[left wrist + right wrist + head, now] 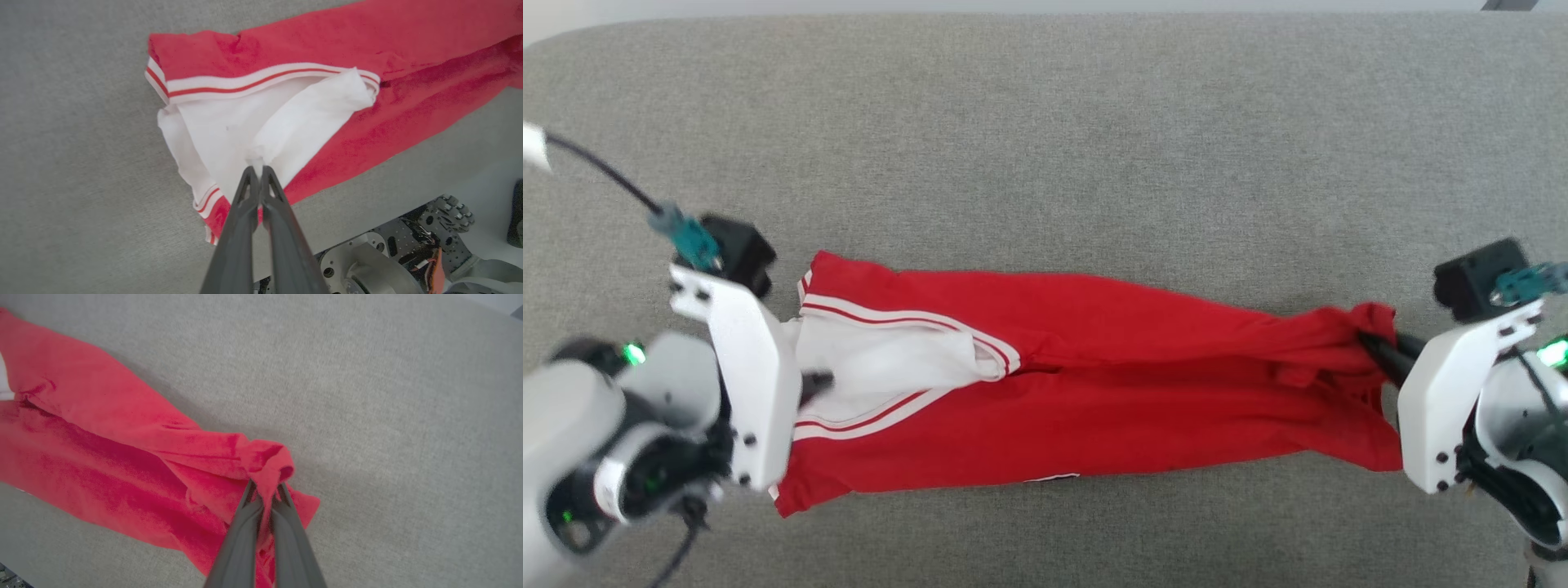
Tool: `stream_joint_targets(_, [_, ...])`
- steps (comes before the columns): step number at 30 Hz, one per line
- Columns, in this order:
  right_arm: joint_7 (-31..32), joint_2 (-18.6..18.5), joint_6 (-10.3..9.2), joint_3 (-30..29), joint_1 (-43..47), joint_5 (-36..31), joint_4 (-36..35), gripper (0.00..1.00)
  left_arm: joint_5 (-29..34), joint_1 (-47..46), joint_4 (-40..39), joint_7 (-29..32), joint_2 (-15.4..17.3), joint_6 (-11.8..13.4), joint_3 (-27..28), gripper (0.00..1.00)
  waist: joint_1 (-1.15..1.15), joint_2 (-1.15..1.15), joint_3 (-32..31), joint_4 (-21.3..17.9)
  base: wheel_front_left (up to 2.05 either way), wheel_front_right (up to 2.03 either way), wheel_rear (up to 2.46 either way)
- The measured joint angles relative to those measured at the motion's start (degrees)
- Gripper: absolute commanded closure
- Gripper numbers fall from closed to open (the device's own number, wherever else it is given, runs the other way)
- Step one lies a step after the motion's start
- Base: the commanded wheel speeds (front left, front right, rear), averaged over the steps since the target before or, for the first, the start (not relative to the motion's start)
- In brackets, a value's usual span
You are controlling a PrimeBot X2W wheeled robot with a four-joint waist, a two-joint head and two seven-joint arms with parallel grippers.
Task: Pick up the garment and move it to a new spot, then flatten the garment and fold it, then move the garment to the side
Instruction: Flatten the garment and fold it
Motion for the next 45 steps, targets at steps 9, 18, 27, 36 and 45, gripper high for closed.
stream_joint_targets(9, [0.1, 0.6, 0.00, 1.5, 1.0, 0.3, 6.0, 0.00, -3.3, 6.7, 6.4, -3.9, -3.9, 0.4, -1.9, 0.95, 0.00, 0.00, 0.2, -0.1, 0.00, 0.00, 0.00])
stream_joint_targets(18, [2.3, 3.1, 0.00, -3.9, 2.3, 1.9, 2.8, 0.00, -1.5, 7.9, 9.6, -16.1, -4.0, -2.8, 2.1, 0.00, 0.00, 0.00, -0.4, 0.1, 0.00, 0.00, 0.00])
stream_joint_targets(27, [4.7, 6.5, -0.01, -10.4, 5.2, 1.4, 2.5, 0.00, 2.0, 12.8, 8.5, -33.3, -3.0, -4.3, 6.1, 0.00, 0.00, 0.00, -0.9, 0.8, 0.00, 0.00, 0.00])
stream_joint_targets(36, [3.6, 7.0, -0.01, -8.8, 3.0, 2.7, 11.9, 0.00, 3.6, 18.8, 12.4, -48.5, -5.0, -4.5, 8.9, 0.00, 0.00, 0.00, -0.1, 2.6, 0.00, 0.00, 0.00])
stream_joint_targets(45, [3.1, 3.3, -0.19, -0.2, -1.5, 7.8, 18.1, 1.00, 6.5, 24.5, 17.7, -54.5, -9.4, -5.2, 15.7, 0.00, 0.00, 0.00, 0.1, 4.5, 0.00, 0.00, 0.00])
